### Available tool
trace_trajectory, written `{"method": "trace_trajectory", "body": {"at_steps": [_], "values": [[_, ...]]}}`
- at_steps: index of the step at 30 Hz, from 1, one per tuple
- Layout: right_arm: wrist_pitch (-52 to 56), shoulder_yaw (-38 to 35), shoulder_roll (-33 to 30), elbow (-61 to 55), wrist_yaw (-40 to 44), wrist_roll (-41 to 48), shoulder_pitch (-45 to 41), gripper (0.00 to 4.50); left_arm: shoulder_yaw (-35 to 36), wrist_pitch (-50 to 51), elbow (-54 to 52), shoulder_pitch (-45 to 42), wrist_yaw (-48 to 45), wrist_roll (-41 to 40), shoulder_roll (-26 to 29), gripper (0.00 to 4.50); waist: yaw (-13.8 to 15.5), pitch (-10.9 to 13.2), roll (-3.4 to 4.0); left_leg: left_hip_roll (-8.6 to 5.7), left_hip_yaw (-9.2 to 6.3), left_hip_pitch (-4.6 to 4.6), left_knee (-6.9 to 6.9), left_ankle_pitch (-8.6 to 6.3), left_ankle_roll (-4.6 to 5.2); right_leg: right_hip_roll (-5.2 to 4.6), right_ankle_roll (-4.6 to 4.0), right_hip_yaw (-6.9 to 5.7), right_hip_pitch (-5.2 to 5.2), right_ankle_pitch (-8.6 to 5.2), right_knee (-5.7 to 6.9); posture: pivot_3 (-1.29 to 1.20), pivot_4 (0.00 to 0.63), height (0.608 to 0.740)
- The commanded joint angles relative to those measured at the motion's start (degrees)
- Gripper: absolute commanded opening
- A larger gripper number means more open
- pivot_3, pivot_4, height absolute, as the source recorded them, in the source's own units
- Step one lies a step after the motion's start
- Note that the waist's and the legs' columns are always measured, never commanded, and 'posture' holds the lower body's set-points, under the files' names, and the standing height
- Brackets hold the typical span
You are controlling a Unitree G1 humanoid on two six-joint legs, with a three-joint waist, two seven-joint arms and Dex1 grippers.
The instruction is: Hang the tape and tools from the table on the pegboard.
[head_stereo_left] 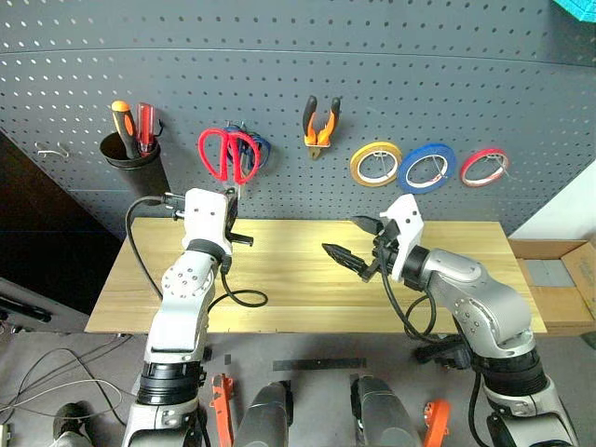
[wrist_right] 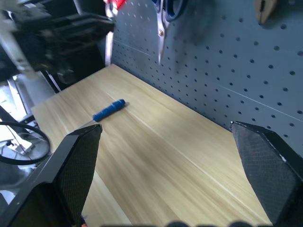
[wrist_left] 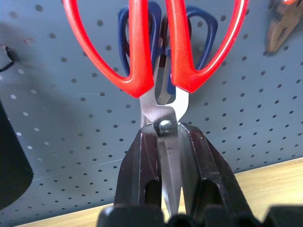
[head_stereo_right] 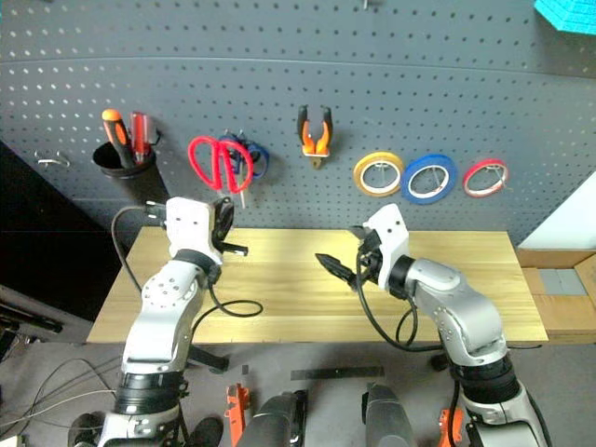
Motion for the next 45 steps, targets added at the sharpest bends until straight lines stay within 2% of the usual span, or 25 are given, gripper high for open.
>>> {"method": "trace_trajectory", "body": {"at_steps": [1, 17, 27, 34, 37, 41, 43, 45], "values": [[-2.0, -4.6, 4.3, -2.9, -2.5, 4.3, -4.8, 4.50, -1.3, -0.4, 1.7, -1.8, -0.1, 1.6, 0.4, 0.22, -0.2, 0.0, 0.00, 0.01, 0.01, 0.00, 0.00, 0.00, 0.00, 0.01, -0.01, 0.01, -0.02, 0.01, 0.03, -0.12, 0.163, 0.740], [-1.5, -4.1, 5.0, -3.7, -4.2, 5.4, -7.6, 4.50, -1.6, 1.0, 5.2, -5.1, 0.3, 0.9, -1.0, 0.22, -0.3, 0.0, -0.02, -0.01, -0.01, -0.01, 0.10, 0.00, 0.00, 0.00, -0.03, 0.01, -0.04, 0.04, 0.12, -0.13, 0.160, 0.740], [-2.4, -4.7, 6.0, -4.6, -4.3, 6.8, -10.4, 4.50, -0.3, 4.5, 12.4, -9.1, 6.3, 2.7, -3.1, 0.22, -0.5, 0.0, -0.02, -0.02, -0.02, -0.02, 0.26, 0.00, 0.00, 0.01, 0.01, 0.01, -0.02, 0.07, 0.20, -0.12, 0.162, 0.740], [-2.8, -4.2, 5.6, -4.5, -4.1, 6.4, -10.7, 4.50, 2.2, 7.1, 9.9, -7.2, 5.6, 1.0, -2.6, 2.64, -1.2, -0.1, -0.02, -0.02, -0.03, -0.02, 0.27, -0.01, 0.00, 0.01, 0.00, 0.01, -0.02, 0.07, 0.21, -0.11, 0.158, 0.740], [-2.8, -4.2, 5.5, -4.4, -4.1, 6.5, -10.3, 4.50, 5.7, 8.9, 3.9, -1.7, 5.9, -0.7, -2.8, 3.63, -1.5, -0.1, -0.01, -0.02, -0.04, -0.02, 0.27, -0.01, 0.00, 0.01, 0.00, 0.02, -0.03, 0.07, 0.21, -0.10, 0.163, 0.740], [-2.4, -4.0, 5.5, -4.7, -3.7, 7.2, -9.3, 4.50, 10.3, 12.6, -4.7, 7.9, 5.4, -2.6, -2.1, 3.63, -1.6, -0.1, 0.01, 0.02, 0.02, -0.02, 0.22, -0.02, 0.01, 0.01, -0.02, 0.13, -0.15, 0.08, 0.24, -0.07, 0.175, 0.740], [-2.2, -3.3, 5.3, -4.6, -3.1, 7.4, -8.7, 4.50, 13.6, 15.4, -5.2, 10.7, 6.0, -2.3, -0.1, 3.63, -1.4, -0.1, 0.01, 0.05, 0.01, -0.02, 0.18, -0.02, 0.01, 0.04, -0.04, 0.12, -0.17, 0.09, 0.23, -0.07, 0.177, 0.740], [-2.0, -2.6, 5.6, -4.2, -2.8, 7.4, -8.6, 4.50, 15.8, 21.1, -2.2, 9.9, 6.0, -2.7, 2.4, 3.63, -1.2, -0.1, 0.01, 0.05, -0.02, -0.02, 0.20, -0.02, 0.01, 0.05, -0.06, 0.08, -0.16, 0.10, 0.25, -0.05, 0.180, 0.740]]}}
